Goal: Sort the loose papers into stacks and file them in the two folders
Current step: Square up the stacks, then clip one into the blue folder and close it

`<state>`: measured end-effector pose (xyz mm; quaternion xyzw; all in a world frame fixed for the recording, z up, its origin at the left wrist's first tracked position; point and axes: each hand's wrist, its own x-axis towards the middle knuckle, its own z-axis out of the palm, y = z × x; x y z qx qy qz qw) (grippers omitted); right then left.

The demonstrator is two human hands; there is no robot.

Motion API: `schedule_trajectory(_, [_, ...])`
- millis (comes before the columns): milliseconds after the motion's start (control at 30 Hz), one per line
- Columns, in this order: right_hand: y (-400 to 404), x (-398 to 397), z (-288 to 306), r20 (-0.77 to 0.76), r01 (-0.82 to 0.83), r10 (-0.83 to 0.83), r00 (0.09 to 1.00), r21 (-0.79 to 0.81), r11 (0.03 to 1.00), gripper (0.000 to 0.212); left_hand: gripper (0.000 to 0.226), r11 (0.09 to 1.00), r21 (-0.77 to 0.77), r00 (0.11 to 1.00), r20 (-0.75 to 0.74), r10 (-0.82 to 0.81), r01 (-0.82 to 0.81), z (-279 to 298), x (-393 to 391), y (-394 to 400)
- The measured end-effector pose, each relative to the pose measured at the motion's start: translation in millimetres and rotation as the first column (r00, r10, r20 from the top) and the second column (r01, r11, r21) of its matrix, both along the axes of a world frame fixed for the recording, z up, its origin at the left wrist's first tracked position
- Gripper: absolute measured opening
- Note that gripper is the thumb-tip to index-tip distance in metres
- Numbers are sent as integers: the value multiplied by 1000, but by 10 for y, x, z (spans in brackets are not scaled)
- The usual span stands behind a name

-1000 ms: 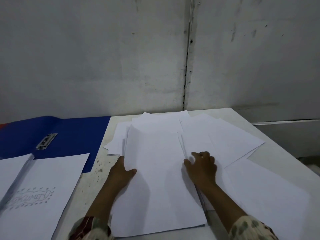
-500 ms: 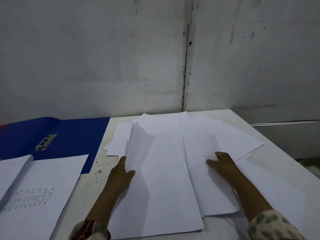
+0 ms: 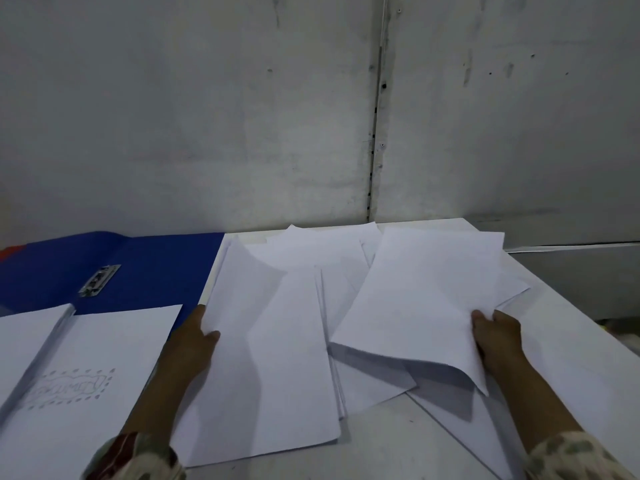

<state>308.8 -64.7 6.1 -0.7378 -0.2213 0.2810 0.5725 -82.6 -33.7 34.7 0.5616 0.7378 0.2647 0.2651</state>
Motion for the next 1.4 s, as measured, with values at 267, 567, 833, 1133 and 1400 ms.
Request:
schedule_trajectory(267, [77, -256, 110, 95, -166, 165, 982, -4, 986, 17, 45, 999, -45, 993, 115, -15, 20, -39, 107, 7])
schedule_trajectory(567, [165, -978, -1, 378, -455, 513, 771, -237, 859, 57, 74, 995, -102, 989, 151, -8, 23, -120, 292, 28])
schedule_trajectory(833, [212, -1459, 20, 626, -373, 556, 547, -412, 831, 32, 74, 994, -86, 995, 75, -60, 66, -188, 322, 1])
schedule_trajectory(1133, [301, -1435, -46, 676, -295, 498, 543, -401, 867, 47, 61, 999, -52, 989, 145, -4, 12, -261, 255, 0])
schedule_trajectory(1400, [412, -1347, 84, 369, -432, 560, 741, -376, 820, 53, 54, 999, -53, 993, 115, -4, 10, -260, 271, -25])
